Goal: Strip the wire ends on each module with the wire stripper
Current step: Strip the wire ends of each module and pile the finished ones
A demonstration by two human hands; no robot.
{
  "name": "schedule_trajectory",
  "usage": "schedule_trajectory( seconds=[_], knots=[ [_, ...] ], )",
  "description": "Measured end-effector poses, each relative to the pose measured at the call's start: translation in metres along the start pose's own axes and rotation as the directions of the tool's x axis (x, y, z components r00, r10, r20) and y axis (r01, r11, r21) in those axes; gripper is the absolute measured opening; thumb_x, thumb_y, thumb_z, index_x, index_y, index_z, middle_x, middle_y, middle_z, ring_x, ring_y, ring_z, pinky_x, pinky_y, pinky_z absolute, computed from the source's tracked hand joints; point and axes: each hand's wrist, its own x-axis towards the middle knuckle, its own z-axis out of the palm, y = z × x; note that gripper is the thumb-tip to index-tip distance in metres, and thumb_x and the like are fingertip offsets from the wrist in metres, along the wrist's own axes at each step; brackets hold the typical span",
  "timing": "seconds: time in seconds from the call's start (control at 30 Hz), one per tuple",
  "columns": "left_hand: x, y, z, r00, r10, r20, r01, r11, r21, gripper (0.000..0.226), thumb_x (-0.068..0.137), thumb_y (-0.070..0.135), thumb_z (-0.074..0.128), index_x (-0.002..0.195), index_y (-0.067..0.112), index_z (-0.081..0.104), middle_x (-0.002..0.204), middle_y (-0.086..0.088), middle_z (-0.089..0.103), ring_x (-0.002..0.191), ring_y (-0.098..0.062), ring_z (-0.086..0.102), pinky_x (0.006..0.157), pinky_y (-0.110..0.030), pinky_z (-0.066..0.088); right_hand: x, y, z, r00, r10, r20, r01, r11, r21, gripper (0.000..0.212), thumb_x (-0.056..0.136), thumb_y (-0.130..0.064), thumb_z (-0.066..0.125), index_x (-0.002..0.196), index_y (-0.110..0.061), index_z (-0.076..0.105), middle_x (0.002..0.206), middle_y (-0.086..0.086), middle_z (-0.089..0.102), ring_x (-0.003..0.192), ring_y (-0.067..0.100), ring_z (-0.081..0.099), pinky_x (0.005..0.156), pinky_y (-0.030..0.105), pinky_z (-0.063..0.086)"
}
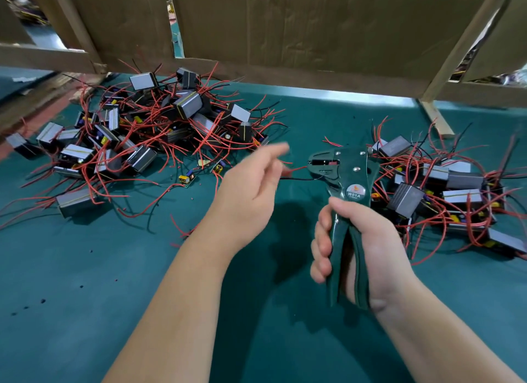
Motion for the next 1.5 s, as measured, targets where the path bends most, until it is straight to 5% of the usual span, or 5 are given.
schedule_trajectory(
  seconds=[0.53, 0.77, 0.93, 1.27, 1.5],
  knots=[
    [0.005, 0.016, 0.004, 0.873, -0.458, 0.165, 0.355, 0.369, -0.859, 0.024, 0.097, -0.002, 0.042, 0.113, 0.003, 0.059, 0.075, -0.003, 0.06, 0.055, -0.009, 0.052, 0.038, -0.016, 0.037, 0.003, 0.01, -0.004, 0.93, 0.0, 0.368, 0.016, 0.999, -0.039, 0.067, 0.056, -0.034, 0.082, 0.11, 0.002, 0.067, 0.075, 0.029, 0.06, 0.069, 0.04, 0.062, 0.072, 0.053, 0.052],
    [0.016, 0.003, -0.022, 0.823, -0.564, -0.069, 0.187, 0.383, -0.905, 0.022, 0.094, -0.001, 0.047, 0.099, 0.015, 0.061, 0.074, 0.003, 0.069, 0.066, -0.009, 0.066, 0.063, -0.018, 0.052, -0.001, -0.001, -0.008, 0.957, -0.138, 0.257, 0.114, 0.988, 0.106, 0.086, 0.049, -0.027, 0.085, 0.12, 0.012, 0.056, 0.099, 0.034, 0.055, 0.07, 0.042, 0.061, 0.068, 0.054, 0.052],
    [0.011, -0.032, -0.064, 0.654, -0.393, -0.646, 0.282, 0.919, -0.275, 0.031, 0.083, -0.002, 0.052, 0.104, 0.017, 0.064, 0.102, -0.008, 0.064, 0.083, -0.011, 0.06, 0.079, -0.026, 0.05, 0.0, -0.022, -0.027, 0.85, -0.508, -0.14, 0.516, 0.856, 0.022, 0.047, 0.074, -0.012, 0.047, 0.119, -0.001, 0.054, 0.11, 0.022, 0.054, 0.072, 0.04, 0.067, 0.074, 0.056, 0.055],
    [0.004, -0.059, -0.064, 0.595, -0.526, -0.608, 0.785, 0.542, 0.299, 0.054, 0.088, 0.021, 0.055, 0.141, 0.022, 0.043, 0.156, -0.013, 0.012, 0.136, -0.04, 0.022, 0.108, -0.05, 0.025, 0.002, -0.023, -0.04, 0.727, -0.653, -0.211, 0.622, 0.757, -0.198, 0.031, 0.079, -0.009, 0.047, 0.084, -0.026, 0.073, 0.08, -0.007, 0.066, 0.079, 0.042, 0.069, 0.076, 0.055, 0.055],
    [0.002, -0.068, -0.075, 0.573, -0.497, -0.652, 0.794, 0.535, 0.29, 0.045, 0.083, 0.024, 0.059, 0.127, 0.027, 0.052, 0.138, -0.007, 0.044, 0.127, -0.036, 0.035, 0.102, -0.049, 0.027, 0.001, -0.02, -0.033, 0.784, -0.579, -0.223, 0.558, 0.816, -0.153, 0.024, 0.077, -0.011, 0.048, 0.099, -0.011, 0.057, 0.145, 0.02, 0.042, 0.078, 0.046, 0.066, 0.078, 0.061, 0.054]
  ],
)
